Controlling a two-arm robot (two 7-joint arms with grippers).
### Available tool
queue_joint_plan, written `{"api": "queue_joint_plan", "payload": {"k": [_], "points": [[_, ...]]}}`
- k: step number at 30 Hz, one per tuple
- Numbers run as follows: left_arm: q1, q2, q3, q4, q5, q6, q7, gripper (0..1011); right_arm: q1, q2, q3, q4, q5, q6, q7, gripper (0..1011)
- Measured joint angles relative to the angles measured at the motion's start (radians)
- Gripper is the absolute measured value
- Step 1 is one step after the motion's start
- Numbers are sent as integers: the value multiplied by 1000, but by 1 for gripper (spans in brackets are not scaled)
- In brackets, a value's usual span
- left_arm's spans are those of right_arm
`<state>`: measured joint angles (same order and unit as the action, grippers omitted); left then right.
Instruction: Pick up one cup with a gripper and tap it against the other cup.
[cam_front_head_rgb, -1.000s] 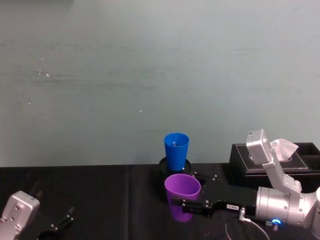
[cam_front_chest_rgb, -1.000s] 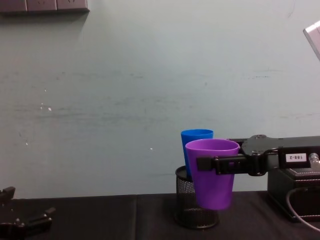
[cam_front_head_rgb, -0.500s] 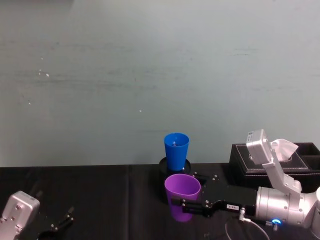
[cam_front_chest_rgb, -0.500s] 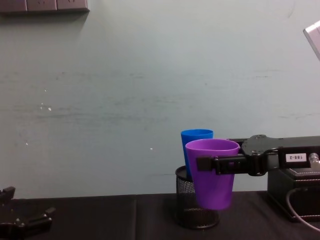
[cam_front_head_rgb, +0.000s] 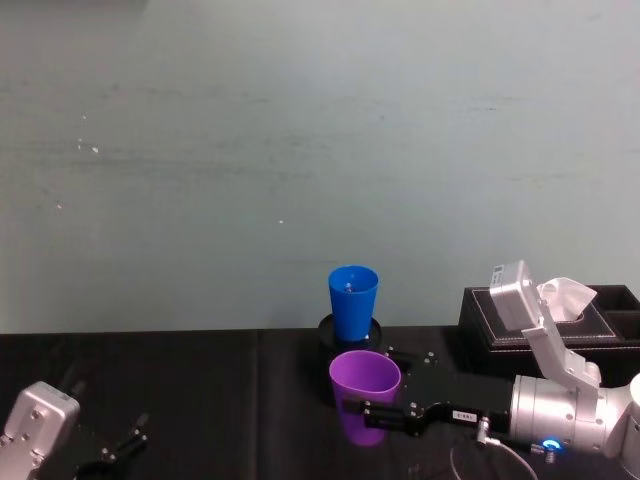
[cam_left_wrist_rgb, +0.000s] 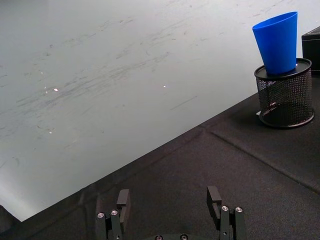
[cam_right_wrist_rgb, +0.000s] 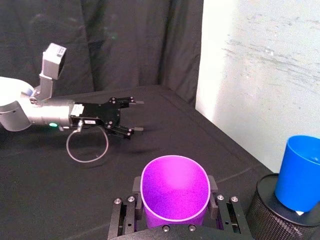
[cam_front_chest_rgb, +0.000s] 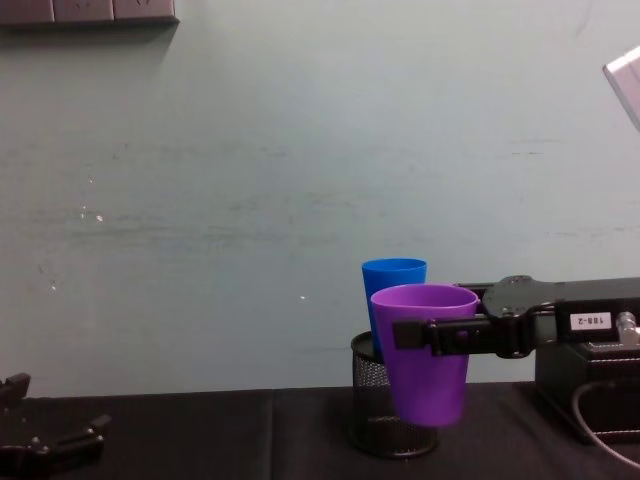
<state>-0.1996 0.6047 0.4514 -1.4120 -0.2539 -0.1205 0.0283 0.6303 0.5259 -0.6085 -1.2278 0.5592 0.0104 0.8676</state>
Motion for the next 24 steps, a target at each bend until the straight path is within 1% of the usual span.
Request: {"api": "queue_joint_plan", "payload": {"k": [7,16,18,24], "points": [[0,0,0,0,0,0,0,1000,13,-9,-2,30,0,0,-18,723],[0,0,0,0,0,0,0,1000,39,-35,0,88,-7,-21,-24,723],[0,0,0,0,0,0,0,1000,46,-44,0,103,-9,-28,-23,723],[0,0,0,0,0,0,0,1000,82,-88,0,189,-15,-68,-3,723]]}}
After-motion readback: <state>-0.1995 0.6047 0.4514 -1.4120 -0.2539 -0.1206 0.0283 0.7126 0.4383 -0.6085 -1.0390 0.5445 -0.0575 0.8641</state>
